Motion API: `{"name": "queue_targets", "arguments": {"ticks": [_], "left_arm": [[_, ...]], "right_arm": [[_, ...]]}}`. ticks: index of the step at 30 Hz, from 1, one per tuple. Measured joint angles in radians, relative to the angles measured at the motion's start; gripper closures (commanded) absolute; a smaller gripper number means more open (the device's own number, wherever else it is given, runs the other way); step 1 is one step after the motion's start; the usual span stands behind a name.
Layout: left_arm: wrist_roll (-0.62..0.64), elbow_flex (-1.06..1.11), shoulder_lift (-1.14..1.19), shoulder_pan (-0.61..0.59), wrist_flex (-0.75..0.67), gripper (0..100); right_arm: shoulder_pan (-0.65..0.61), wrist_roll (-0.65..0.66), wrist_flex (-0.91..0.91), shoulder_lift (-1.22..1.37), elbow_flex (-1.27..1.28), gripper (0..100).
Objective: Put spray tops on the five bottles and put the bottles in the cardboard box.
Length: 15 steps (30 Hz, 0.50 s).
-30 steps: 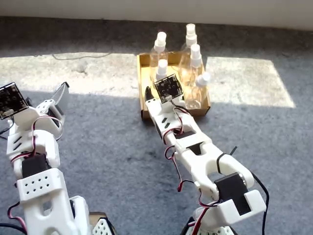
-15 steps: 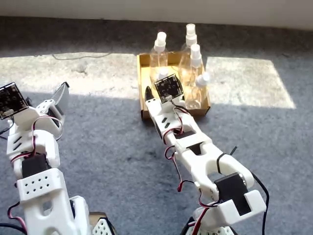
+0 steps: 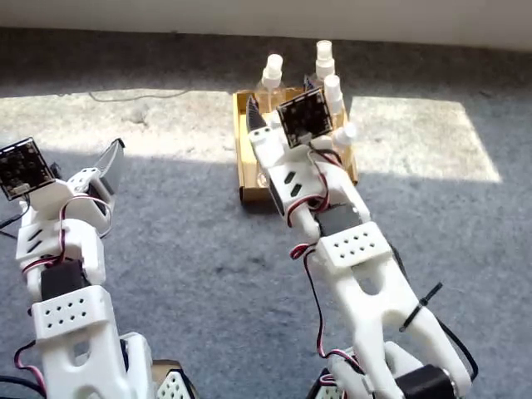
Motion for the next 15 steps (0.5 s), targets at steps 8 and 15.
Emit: {"name": "queue_targets", "arguments": {"ticks": [8, 15], "left_arm": [[0.000, 0.000, 0.000, 0.006, 0.000, 65], [0.000, 0.000, 0.000, 0.006, 0.000, 65]], "right_arm": [[0.000, 0.000, 0.333, -0.233, -0.189, 89.9], [0.005, 0.000, 0.528, -0.489, -0.071, 99.4]]}}
